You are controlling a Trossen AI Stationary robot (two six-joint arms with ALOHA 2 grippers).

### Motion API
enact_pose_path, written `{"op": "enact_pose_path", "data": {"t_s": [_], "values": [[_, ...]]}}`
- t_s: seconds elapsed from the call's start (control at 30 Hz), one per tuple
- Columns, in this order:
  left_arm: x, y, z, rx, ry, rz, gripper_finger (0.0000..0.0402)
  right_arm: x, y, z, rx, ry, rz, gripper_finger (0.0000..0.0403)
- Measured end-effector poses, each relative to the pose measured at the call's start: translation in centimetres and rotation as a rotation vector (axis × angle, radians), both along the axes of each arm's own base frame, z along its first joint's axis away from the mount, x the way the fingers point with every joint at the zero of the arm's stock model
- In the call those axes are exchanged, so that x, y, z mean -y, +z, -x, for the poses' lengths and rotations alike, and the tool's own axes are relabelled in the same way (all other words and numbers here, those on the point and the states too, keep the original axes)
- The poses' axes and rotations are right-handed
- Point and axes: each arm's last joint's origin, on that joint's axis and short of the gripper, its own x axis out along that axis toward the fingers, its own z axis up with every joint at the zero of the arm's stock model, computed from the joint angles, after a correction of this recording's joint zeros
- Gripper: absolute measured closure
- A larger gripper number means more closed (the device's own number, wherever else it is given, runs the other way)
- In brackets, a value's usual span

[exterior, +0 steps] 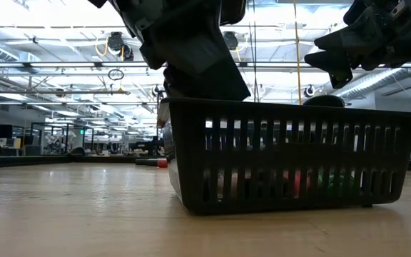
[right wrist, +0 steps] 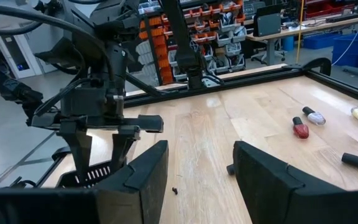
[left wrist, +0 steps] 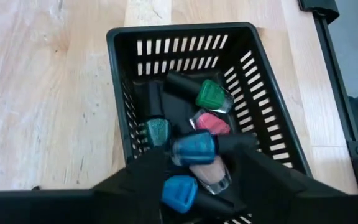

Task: Pick & Place Nail Polish
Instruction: Put the red nail polish bottle into the black bin

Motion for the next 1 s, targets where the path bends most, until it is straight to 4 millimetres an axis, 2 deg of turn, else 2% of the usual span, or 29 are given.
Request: {"op": "enact_pose_path", "data": {"t_s": [0.1, 0.27, 0.43, 0.53, 0.63, 0.73, 0.87, 0.93, 1.0], "values": [[-1.0, 1.1, 0.2, 0.008, -0.015, -0.030, 0.0175, 0.0, 0.0, 0.0, 0.001, 0.000, 0.000, 0.0234], [-3.8, 5.5, 2.1, 0.006, 0.106, -0.088, 0.0157, 0.0, 0.0, 0.0, 0.001, 0.000, 0.000, 0.0234], [-6.4, 9.3, 5.6, 0.015, 0.320, -0.465, 0.0156, 0.0, 0.0, 0.0, 0.001, 0.000, 0.000, 0.0234], [-8.7, 10.9, 7.5, -0.022, 0.446, -0.669, 0.0156, 0.0, 0.0, 0.0, 0.000, 0.000, 0.000, 0.0234], [-12.1, 11.9, 8.2, -0.078, 0.507, -0.688, 0.0156, 0.0, 0.0, 0.0, 0.000, 0.000, 0.000, 0.0234], [-16.8, 11.8, 8.4, -0.113, 0.537, -0.579, 0.0156, 0.0, 0.0, 0.0, 0.001, 0.000, 0.000, 0.0234], [-23.1, 9.6, 8.9, -0.148, 0.541, -0.349, 0.0156, 0.0, 0.0, 0.0, 0.001, 0.000, 0.000, 0.0234], [-25.6, 8.4, 9.4, -0.144, 0.545, -0.235, 0.0156, 0.0, 0.0, 0.0, 0.000, 0.000, 0.000, 0.0234], [-27.2, 7.1, 10.1, -0.171, 0.531, -0.161, 0.0156, 0.0, 0.0, 0.0, 0.000, 0.000, 0.000, 0.0234]]}}
